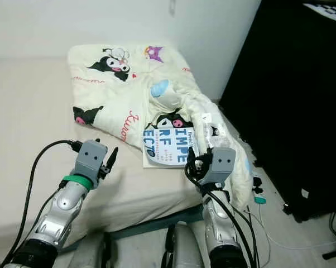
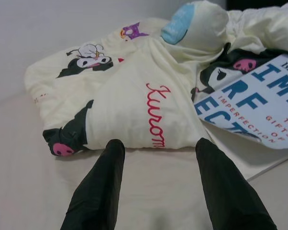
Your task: Clean up the room
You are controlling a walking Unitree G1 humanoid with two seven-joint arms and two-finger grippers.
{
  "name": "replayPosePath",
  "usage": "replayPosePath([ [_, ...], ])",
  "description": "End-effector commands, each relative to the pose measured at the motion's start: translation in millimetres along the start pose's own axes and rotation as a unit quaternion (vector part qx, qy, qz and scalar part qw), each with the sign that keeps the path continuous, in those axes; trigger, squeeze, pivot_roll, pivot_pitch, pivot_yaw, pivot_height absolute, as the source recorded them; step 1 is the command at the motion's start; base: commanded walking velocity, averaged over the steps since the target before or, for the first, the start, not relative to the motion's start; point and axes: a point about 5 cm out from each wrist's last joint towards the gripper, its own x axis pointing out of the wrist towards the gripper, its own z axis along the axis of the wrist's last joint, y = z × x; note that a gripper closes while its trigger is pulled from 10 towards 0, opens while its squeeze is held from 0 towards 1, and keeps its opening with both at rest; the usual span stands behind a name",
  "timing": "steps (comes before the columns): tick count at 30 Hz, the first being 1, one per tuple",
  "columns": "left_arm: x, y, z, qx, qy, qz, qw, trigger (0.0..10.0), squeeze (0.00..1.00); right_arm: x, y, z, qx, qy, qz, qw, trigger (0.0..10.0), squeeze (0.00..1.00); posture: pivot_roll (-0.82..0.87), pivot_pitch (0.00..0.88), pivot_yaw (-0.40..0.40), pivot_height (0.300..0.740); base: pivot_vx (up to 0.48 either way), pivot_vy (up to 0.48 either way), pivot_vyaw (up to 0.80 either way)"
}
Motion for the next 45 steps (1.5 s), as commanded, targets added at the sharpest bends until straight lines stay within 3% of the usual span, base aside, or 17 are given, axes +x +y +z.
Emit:
replayPosePath([
  [1,-0.6,-2.9,-3,0.002,0.006,-0.009,1.000,10.0,0.00,-3.5,-3.5,-4,0.010,0.006,-0.011,1.000,10.0,0.00,0.04,0.059,0.014,0.611,0.000,0.000,0.00],
  [14,0.7,-6.2,0,0.004,0.002,-0.016,1.000,10.0,0.00,-4.5,-8.8,-8,0.028,0.012,-0.029,0.999,10.0,0.00,0.04,0.092,0.020,0.611,0.000,0.000,0.00],
  [26,1.0,-11.4,5,0.016,-0.007,-0.029,0.999,10.0,0.00,3.2,-5.2,-23,0.101,0.055,-0.036,0.993,10.0,0.00,0.08,0.131,0.023,0.586,0.000,0.000,0.00],
  [28,1.8,-11.1,6,0.021,-0.010,-0.032,0.999,10.0,0.00,3.3,-5.2,-30,0.153,0.072,-0.055,0.984,10.0,0.00,0.08,0.136,0.025,0.586,0.000,0.000,0.00],
  [31,2.0,-11.0,7,0.022,-0.011,-0.032,0.999,10.0,0.00,2.8,-4.9,-34,0.187,0.079,-0.064,0.977,10.0,0.00,0.09,0.136,0.025,0.586,0.000,0.000,0.00],
  [32,2.8,-11.0,7,0.024,-0.012,-0.033,0.999,10.0,0.00,0.2,-6.0,-41,0.233,0.088,-0.078,0.965,10.0,0.00,0.09,0.135,0.024,0.586,0.000,0.000,0.00],
  [33,2.8,-11.0,7,0.024,-0.012,-0.033,0.999,10.0,0.00,0.2,-6.0,-41,0.233,0.088,-0.078,0.965,10.0,0.00,0.09,0.135,0.024,0.586,0.000,0.000,0.00],
  [34,3.8,-11.1,9,0.028,-0.014,-0.035,0.999,10.0,0.00,-6.0,-8.4,-49,0.293,0.093,-0.098,0.946,10.0,0.00,0.09,0.136,0.024,0.586,0.000,0.000,0.00],
  [35,4.1,-11.2,9,0.029,-0.015,-0.036,0.999,10.0,0.00,-9.0,-9.7,-51,0.310,0.091,-0.105,0.941,10.0,0.00,0.09,0.136,0.024,0.586,0.000,0.000,0.00],
  [43,3.1,-12.8,9,0.032,-0.014,-0.041,0.999,10.0,0.00,-24.9,-23.2,-62,0.340,0.087,-0.132,0.927,10.0,0.00,0.09,0.138,0.034,0.586,0.000,0.000,0.00],
  [44,3.0,-13.2,9,0.032,-0.015,-0.042,0.998,10.0,0.00,-24.8,-24.5,-61,0.343,0.084,-0.126,0.927,10.0,0.31,0.09,0.139,0.037,0.586,0.000,0.000,0.00],
  [45,3.0,-13.4,9,0.032,-0.015,-0.042,0.998,10.0,0.00,-24.6,-25.2,-61,0.344,0.082,-0.123,0.927,10.0,0.31,0.09,0.139,0.037,0.586,0.000,0.000,0.00],
])
